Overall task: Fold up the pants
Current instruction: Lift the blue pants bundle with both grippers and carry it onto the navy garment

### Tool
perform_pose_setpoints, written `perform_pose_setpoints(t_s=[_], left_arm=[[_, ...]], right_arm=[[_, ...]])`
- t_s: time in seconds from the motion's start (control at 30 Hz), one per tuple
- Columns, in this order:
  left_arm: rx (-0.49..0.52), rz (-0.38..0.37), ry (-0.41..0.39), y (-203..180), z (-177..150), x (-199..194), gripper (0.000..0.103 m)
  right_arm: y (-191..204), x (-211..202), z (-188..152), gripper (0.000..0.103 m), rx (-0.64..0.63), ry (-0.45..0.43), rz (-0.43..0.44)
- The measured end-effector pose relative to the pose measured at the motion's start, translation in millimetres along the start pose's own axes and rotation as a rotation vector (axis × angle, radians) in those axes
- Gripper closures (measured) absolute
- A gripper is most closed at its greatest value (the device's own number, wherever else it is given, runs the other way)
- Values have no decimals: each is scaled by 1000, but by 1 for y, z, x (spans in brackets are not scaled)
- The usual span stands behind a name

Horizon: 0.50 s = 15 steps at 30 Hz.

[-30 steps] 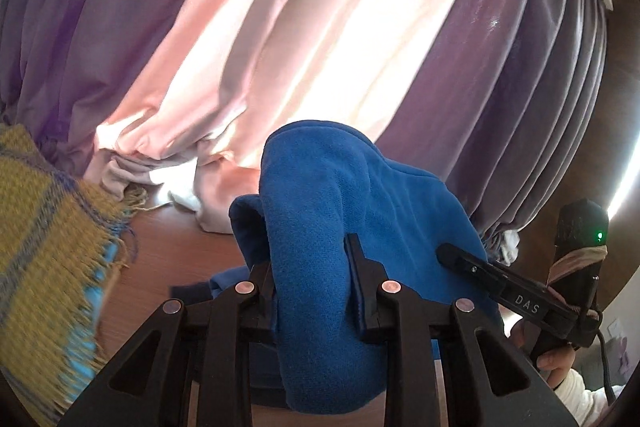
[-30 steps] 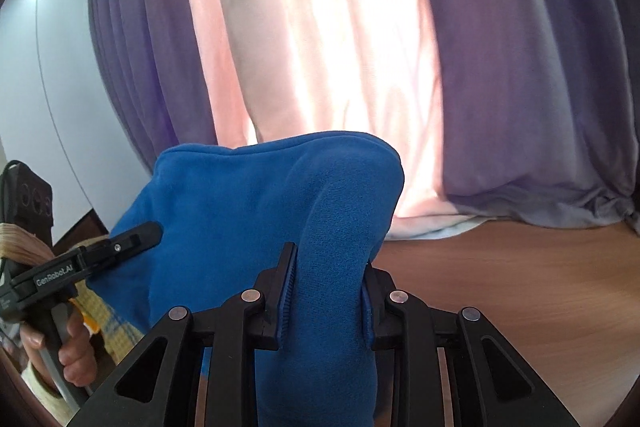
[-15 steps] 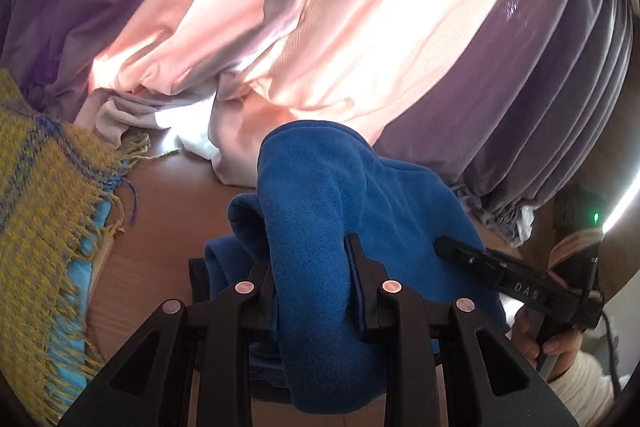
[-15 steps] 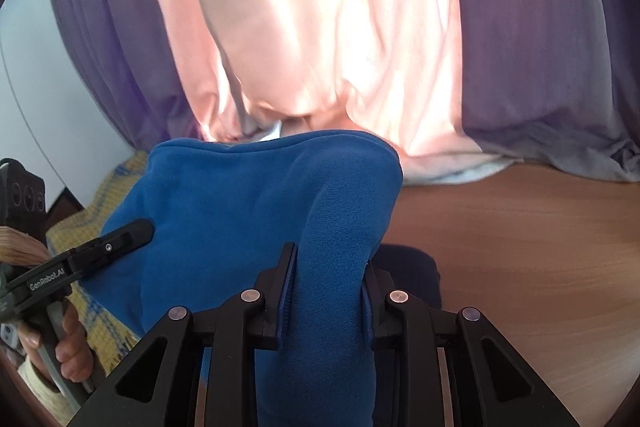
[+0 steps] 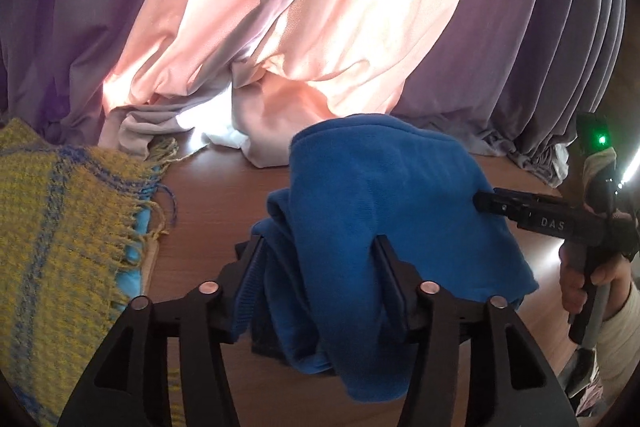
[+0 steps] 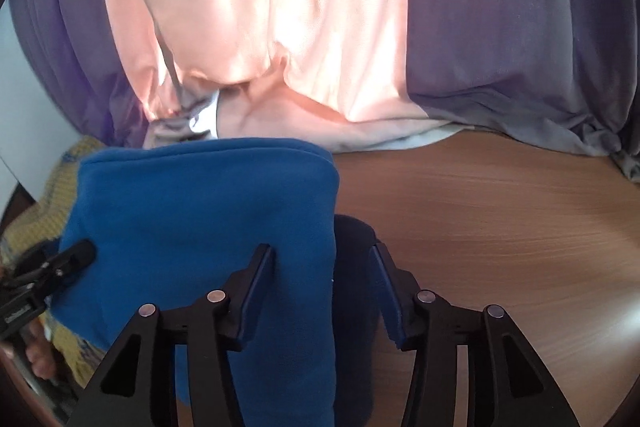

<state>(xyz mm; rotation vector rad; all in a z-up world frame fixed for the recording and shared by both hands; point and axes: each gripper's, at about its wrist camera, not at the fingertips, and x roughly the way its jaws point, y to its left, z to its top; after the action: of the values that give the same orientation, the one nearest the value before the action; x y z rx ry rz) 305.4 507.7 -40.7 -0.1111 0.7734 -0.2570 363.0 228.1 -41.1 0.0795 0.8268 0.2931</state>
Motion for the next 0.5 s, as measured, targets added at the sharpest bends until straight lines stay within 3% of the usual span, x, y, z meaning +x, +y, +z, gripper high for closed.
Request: perform_pose_setpoints(t_s=[0.17, 0.27, 0.37, 0.5], left_arm=[[76, 92, -2, -4, 1, -19, 43], [154, 160, -46, -16, 6, -40, 46], [224, 133, -101, -33, 16, -56, 47], [277, 27, -108, -50, 35, -52, 61]], right_arm=[[1, -3, 4, 55, 10, 23, -38], [5, -24, 8, 55, -8, -34, -93], [8, -52, 20, 55, -49, -120, -106], [5, -54, 40, 59, -47, -117, 12]])
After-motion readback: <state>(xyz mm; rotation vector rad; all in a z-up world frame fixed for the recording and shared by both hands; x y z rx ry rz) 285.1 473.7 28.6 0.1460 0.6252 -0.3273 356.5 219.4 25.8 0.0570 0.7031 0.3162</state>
